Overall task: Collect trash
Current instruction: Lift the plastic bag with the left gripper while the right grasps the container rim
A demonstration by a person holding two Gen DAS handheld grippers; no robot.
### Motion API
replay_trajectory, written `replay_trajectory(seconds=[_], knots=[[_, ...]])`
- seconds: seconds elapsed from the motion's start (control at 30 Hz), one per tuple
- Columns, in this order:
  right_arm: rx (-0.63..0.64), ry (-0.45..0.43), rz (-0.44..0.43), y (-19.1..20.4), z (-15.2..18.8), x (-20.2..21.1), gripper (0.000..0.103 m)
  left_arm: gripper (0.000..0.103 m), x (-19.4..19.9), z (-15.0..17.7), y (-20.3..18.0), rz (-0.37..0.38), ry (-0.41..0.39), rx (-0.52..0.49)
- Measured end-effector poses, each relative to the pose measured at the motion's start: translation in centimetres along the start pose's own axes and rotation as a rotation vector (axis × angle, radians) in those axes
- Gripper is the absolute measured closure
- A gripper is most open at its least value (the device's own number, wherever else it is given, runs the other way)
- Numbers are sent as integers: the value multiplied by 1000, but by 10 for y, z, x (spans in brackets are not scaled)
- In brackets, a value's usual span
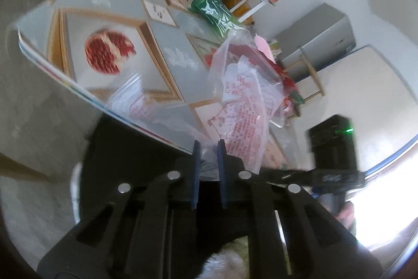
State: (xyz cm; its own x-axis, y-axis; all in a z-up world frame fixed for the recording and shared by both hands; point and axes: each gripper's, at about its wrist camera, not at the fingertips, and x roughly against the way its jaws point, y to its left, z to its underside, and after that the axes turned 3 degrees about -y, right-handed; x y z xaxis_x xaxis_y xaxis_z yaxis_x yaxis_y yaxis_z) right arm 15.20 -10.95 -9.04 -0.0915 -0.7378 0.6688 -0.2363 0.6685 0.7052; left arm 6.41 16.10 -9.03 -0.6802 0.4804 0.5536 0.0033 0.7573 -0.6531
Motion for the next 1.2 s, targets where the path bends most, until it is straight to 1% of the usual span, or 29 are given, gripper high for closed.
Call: replay_trajectory(seconds=[0.1, 0.17, 0.23, 0.27, 0.4, 0.43, 0.5, 0.63, 0.7, 0.73, 0.8, 0.83, 1.0, 1.2], knots=[[55, -95, 82, 4, -8, 28, 64, 93, 3, -3, -3, -72, 2, -49], [69, -166, 128, 6, -15, 44, 61, 93, 3, -5, -5, -121, 2, -80], [64, -255, 190, 5, -25, 59, 60, 93, 4, -7, -6, -154, -2, -98], [60, -292, 222, 4, -30, 64, 60, 93, 4, -7, -6, -157, -2, -99], [35, -372, 336, -6, -52, 70, 59, 93, 8, -4, -6, -177, -5, -106], [31, -381, 360, -8, -57, 69, 59, 93, 8, -4, -6, -181, -6, -110], [30, -398, 378, -9, -65, 65, 59, 93, 9, -3, -7, -185, -10, -111], [59, -398, 444, -2, -76, 50, 61, 93, 15, -5, -2, -193, -24, -96], [73, -392, 477, 2, -77, 42, 74, 93, 18, -7, 1, -197, -36, -85], [74, -390, 479, -1, -80, 40, 78, 93, 19, -7, 1, -198, -40, -82], [71, -394, 472, -3, -80, 41, 94, 93, 23, -9, 4, -203, -52, -74], [72, -398, 476, -5, -76, 44, 97, 93, 24, -10, 4, -205, -55, -73], [76, -412, 468, -4, -63, 56, 99, 93, 30, -13, 7, -218, -72, -61], [109, -398, 491, -2, -44, 76, 99, 93, 31, -15, 5, -214, -68, -63]])
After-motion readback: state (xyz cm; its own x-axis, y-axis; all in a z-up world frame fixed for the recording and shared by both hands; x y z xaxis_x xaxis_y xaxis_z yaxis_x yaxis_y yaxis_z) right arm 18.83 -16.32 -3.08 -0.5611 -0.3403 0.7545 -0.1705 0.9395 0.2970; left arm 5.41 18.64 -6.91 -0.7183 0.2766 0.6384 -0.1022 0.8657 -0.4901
